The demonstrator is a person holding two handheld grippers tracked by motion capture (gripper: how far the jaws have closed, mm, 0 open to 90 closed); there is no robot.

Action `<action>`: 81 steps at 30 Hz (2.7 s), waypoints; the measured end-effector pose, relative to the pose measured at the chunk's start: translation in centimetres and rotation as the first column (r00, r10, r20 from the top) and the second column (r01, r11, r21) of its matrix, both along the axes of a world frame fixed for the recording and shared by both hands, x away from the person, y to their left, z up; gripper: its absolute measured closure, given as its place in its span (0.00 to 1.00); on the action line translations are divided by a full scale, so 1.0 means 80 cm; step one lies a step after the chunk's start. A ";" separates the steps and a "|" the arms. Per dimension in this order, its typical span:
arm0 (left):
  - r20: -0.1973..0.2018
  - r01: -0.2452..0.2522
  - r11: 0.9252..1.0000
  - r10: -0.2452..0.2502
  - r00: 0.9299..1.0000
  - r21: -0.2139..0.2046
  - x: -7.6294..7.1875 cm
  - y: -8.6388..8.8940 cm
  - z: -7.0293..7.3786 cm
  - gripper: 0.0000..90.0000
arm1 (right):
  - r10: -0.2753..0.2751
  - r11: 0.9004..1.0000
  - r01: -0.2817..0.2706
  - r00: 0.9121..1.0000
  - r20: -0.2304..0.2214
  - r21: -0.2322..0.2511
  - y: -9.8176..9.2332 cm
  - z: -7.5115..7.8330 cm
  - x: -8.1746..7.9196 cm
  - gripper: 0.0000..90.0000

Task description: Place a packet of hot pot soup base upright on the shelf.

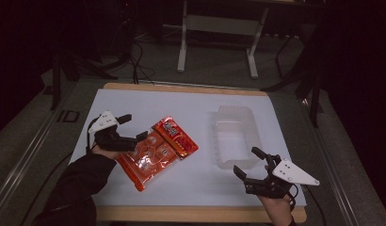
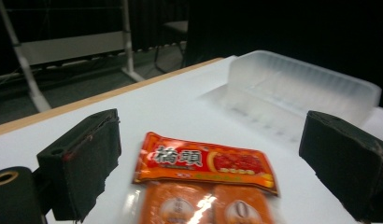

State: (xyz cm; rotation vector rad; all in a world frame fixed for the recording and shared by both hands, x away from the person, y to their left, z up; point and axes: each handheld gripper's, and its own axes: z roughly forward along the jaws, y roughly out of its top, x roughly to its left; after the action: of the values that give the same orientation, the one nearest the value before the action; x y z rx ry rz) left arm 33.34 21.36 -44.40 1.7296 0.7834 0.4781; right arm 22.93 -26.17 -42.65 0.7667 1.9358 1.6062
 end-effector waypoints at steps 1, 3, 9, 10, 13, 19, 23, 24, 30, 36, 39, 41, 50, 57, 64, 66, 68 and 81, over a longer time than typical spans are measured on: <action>-0.002 -0.003 1.000 0.003 1.000 0.015 0.007 -0.004 -0.001 0.07 | 0.003 1.000 -0.003 1.000 -0.004 0.000 0.000 0.000 0.000 0.15; -0.010 0.002 0.999 -0.002 1.000 0.049 0.022 -0.013 -0.005 0.10 | 0.016 1.000 -0.016 1.000 -0.007 0.004 -0.001 -0.001 0.000 0.15; -0.075 0.016 0.996 -0.009 0.997 0.092 0.058 -0.028 -0.016 0.12 | 0.024 1.000 -0.024 1.000 -0.018 -0.001 0.000 -0.002 0.001 0.15; -0.075 0.016 0.996 -0.009 0.997 0.092 0.058 -0.028 -0.016 0.13 | 0.024 1.000 -0.024 1.000 -0.016 -0.001 0.000 -0.002 0.000 0.15; -0.088 0.010 0.992 0.001 0.996 0.123 0.076 -0.035 -0.023 0.15 | 0.035 0.999 -0.035 0.999 -0.023 0.003 0.000 -0.003 0.001 0.15; -0.118 0.004 0.984 0.017 0.993 0.181 0.107 -0.051 -0.034 0.20 | 0.051 0.999 -0.051 0.998 -0.034 0.006 0.001 -0.004 0.002 0.15; -0.149 0.011 0.981 0.018 0.989 0.193 0.126 -0.059 -0.044 0.25 | 0.057 0.998 -0.057 0.998 -0.037 0.004 0.001 -0.005 0.001 0.15; -0.154 0.010 0.980 0.021 0.988 0.198 0.130 -0.061 -0.046 0.25 | 0.060 0.998 -0.060 0.997 -0.039 0.006 0.001 -0.005 0.002 0.15; -0.191 0.001 0.977 0.041 0.981 0.213 0.152 -0.071 -0.062 0.31 | 0.069 0.998 -0.069 0.996 -0.050 0.002 0.002 -0.007 0.003 0.15; -0.233 -0.001 0.972 0.058 0.971 0.237 0.170 -0.077 -0.078 0.32 | 0.077 0.997 -0.077 0.995 -0.064 -0.002 0.003 -0.010 0.004 0.15; -0.269 0.004 0.971 0.062 0.961 0.238 0.179 -0.081 -0.084 0.32 | 0.078 0.997 -0.078 0.994 -0.070 0.002 0.002 -0.010 0.005 0.15; -0.283 0.011 0.968 0.063 0.957 0.252 0.184 -0.083 -0.088 0.32 | 0.079 0.997 -0.079 0.994 -0.071 0.001 0.003 -0.010 0.004 0.15; -0.294 0.036 0.942 0.068 0.953 0.334 0.193 -0.092 -0.104 0.37 | 0.080 0.997 -0.080 0.994 -0.069 0.000 0.002 -0.011 0.004 0.16; -0.316 0.111 0.917 0.017 0.949 0.382 0.194 -0.098 -0.110 0.43 | 0.083 0.996 -0.084 0.994 -0.071 -0.001 0.002 -0.011 0.003 0.16; -0.337 0.119 0.913 0.022 0.941 0.391 0.193 -0.101 -0.108 0.50 | 0.086 0.996 -0.087 0.994 -0.069 -0.004 0.003 -0.011 0.003 0.16; -0.337 0.126 0.909 0.017 0.941 0.396 0.192 -0.102 -0.107 0.55 | 0.087 0.996 -0.087 0.994 -0.072 -0.003 0.003 -0.011 0.004 0.16; -0.342 0.125 0.906 0.023 0.939 0.405 0.192 -0.105 -0.106 0.55 | 0.084 0.996 -0.085 0.994 -0.071 -0.003 0.003 -0.011 0.004 0.16; -0.308 0.089 0.867 0.076 0.948 0.490 0.188 -0.120 -0.100 0.91 | 0.089 0.996 -0.089 0.993 -0.076 0.002 0.003 -0.010 0.004 0.16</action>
State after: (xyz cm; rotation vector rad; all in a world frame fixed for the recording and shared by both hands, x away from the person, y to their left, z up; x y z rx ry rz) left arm 48.41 11.74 -52.38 2.3367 0.9372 0.4237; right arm 23.26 -25.94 -43.47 0.7604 2.0514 1.6492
